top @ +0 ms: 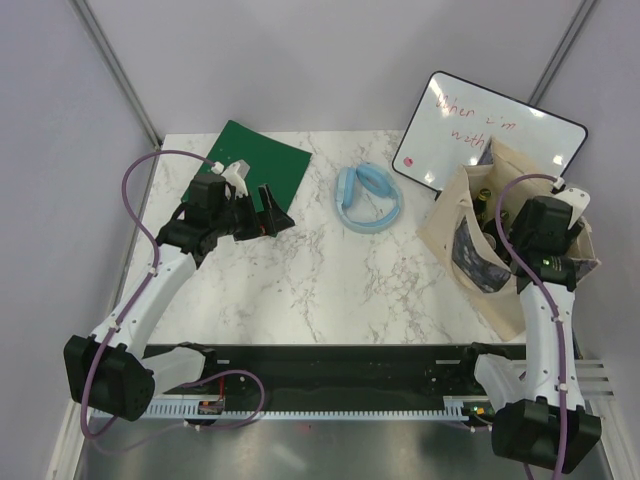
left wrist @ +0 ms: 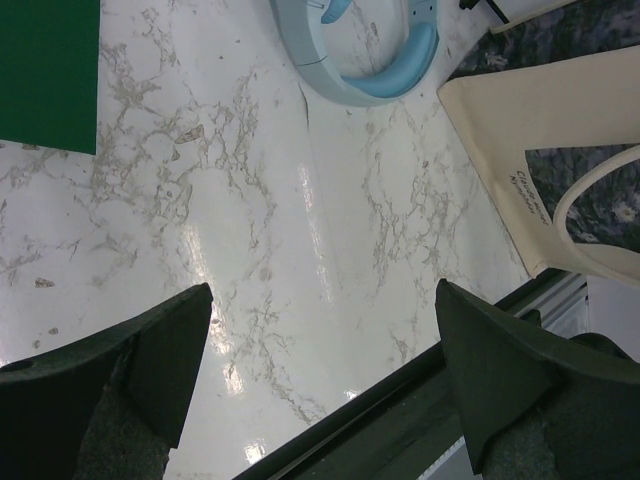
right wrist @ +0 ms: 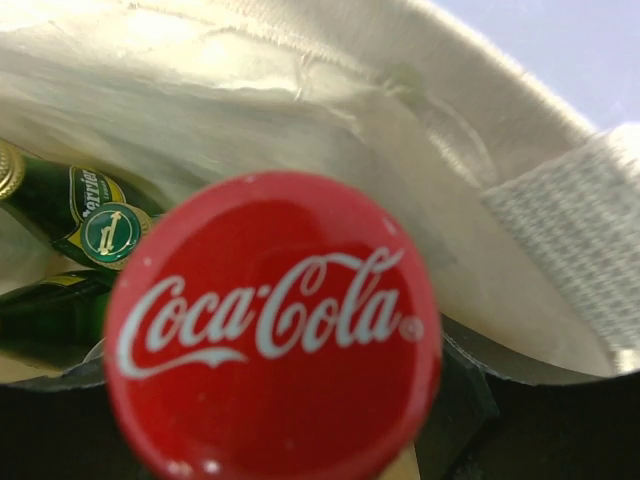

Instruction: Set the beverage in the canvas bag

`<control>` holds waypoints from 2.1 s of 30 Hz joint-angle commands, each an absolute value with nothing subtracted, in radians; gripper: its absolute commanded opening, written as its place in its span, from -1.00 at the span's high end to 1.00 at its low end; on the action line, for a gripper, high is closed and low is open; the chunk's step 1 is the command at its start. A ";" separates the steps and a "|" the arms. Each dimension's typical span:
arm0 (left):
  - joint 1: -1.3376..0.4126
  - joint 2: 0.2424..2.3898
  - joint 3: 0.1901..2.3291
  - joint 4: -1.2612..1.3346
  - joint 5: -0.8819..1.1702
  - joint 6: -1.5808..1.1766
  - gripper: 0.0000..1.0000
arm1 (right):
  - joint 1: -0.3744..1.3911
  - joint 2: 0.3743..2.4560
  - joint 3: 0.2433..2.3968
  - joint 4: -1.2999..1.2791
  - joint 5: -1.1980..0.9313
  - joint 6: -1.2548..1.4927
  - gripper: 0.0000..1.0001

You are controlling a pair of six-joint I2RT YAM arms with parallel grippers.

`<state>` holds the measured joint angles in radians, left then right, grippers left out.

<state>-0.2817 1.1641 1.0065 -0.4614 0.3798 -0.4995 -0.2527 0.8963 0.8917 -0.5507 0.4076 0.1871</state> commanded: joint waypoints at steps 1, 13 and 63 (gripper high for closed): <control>-0.279 1.154 1.008 -0.429 0.400 -0.466 -1.00 | -0.258 0.873 0.904 -0.339 0.449 0.216 0.55; -0.279 1.154 1.005 -0.428 0.400 -0.465 -1.00 | -0.270 0.871 0.816 -0.330 0.445 0.268 0.08; -0.279 1.134 1.006 -0.429 0.397 -0.463 -1.00 | -0.273 0.934 1.111 -0.578 0.439 0.227 -0.63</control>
